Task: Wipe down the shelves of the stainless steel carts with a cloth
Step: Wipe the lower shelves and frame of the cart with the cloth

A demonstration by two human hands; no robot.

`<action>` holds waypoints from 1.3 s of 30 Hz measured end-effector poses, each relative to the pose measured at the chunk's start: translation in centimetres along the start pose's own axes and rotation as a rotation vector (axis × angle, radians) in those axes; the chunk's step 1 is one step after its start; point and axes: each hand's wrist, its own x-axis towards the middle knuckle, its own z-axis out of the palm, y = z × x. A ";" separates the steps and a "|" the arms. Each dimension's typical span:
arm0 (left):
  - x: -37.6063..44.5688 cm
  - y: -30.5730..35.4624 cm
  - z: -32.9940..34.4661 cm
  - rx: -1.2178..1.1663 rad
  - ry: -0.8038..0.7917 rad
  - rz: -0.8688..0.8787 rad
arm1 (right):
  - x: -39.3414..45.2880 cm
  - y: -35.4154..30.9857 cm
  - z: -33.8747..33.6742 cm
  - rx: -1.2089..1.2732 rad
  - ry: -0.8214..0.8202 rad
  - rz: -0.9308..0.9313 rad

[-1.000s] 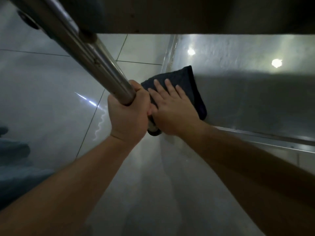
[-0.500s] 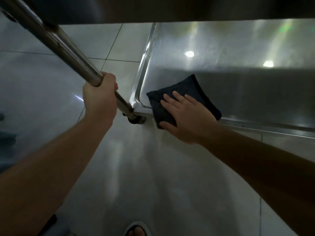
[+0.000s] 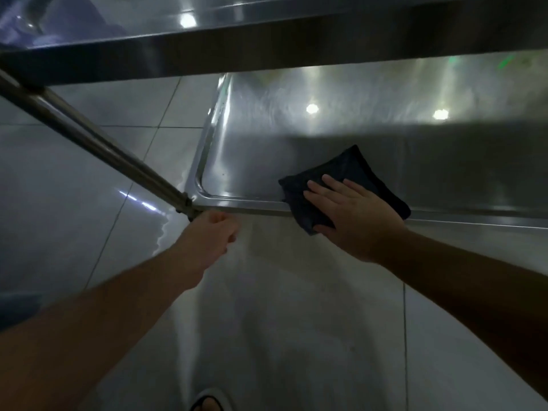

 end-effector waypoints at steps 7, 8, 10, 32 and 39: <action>-0.4 6.3 7.0 0.426 -0.006 0.578 | -6.2 6.1 -0.4 -0.009 0.006 0.065; -0.5 6.9 8.1 0.486 -0.006 0.633 | -7.1 7.1 -0.6 -0.011 0.004 0.071; -0.7 7.9 10.5 0.582 -0.022 0.669 | -9.3 9.3 -1.1 -0.009 0.002 0.086; -4.5 9.0 26.7 1.005 -0.127 1.294 | -27.4 24.2 -2.5 -0.054 0.032 0.467; -5.0 8.5 29.6 1.052 -0.125 1.326 | -30.7 26.5 -3.0 -0.039 0.022 0.691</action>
